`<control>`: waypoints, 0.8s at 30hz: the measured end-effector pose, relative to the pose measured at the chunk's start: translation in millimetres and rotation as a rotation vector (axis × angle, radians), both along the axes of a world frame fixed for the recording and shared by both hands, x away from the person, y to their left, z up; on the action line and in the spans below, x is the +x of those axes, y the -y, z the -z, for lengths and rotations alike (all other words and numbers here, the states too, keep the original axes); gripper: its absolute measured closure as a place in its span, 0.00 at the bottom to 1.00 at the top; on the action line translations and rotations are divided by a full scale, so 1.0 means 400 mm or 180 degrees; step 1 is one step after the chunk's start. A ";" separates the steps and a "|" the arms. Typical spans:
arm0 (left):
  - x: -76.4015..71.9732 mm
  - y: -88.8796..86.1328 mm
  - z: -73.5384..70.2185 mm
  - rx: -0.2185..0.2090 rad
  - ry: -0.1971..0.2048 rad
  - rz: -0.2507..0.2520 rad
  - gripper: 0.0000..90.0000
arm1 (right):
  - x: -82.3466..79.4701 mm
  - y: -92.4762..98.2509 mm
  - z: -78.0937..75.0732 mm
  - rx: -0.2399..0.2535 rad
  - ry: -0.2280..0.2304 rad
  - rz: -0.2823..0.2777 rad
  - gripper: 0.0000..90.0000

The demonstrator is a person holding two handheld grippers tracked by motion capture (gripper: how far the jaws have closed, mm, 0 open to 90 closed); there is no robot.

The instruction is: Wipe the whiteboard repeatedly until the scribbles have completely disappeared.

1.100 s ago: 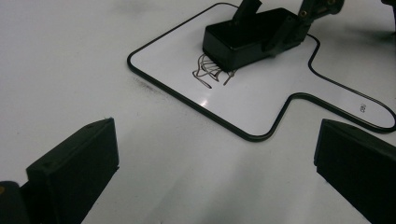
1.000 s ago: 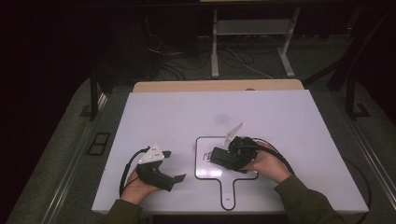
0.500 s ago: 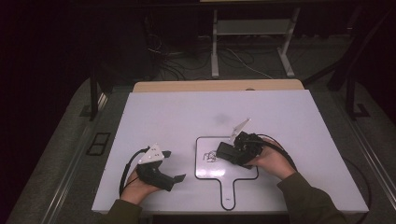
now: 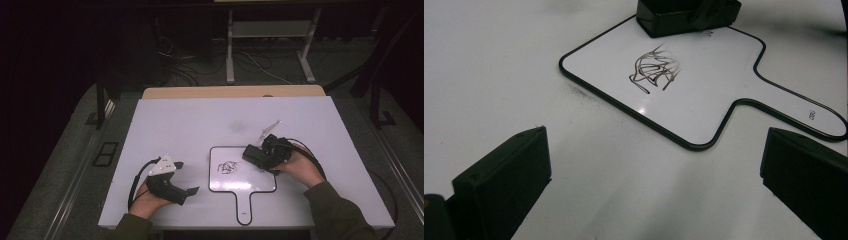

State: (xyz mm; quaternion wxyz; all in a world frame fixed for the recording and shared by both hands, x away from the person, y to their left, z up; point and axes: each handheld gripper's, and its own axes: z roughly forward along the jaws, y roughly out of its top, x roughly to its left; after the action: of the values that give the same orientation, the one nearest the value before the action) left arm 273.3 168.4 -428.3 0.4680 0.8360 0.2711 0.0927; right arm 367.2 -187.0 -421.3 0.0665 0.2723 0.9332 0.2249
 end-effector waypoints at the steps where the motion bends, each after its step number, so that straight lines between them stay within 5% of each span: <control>1: 0.000 0.000 0.000 0.0000 0.0000 -0.0002 0.00 | 0.000 0.000 0.000 0.0000 0.0000 0.0000 0.43; 13: 0.000 0.000 -0.001 -0.0001 0.0010 0.0003 0.00 | -0.068 -0.104 -0.003 -0.0047 0.0006 -0.0578 0.43; 18: -0.001 0.000 -0.001 0.0000 0.0009 0.0003 0.00 | -0.061 -0.100 -0.003 -0.0031 -0.0020 -0.0525 0.43; 24: 0.000 -0.001 -0.001 0.0003 0.0007 0.0005 0.00 | -0.025 -0.045 -0.002 -0.0004 -0.0055 -0.0209 0.43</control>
State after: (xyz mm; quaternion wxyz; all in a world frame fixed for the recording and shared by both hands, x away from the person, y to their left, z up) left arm 273.1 168.7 -428.1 0.4679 0.8364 0.2699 0.0934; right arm 357.0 -169.0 -420.4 0.0512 0.2434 0.9423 0.2240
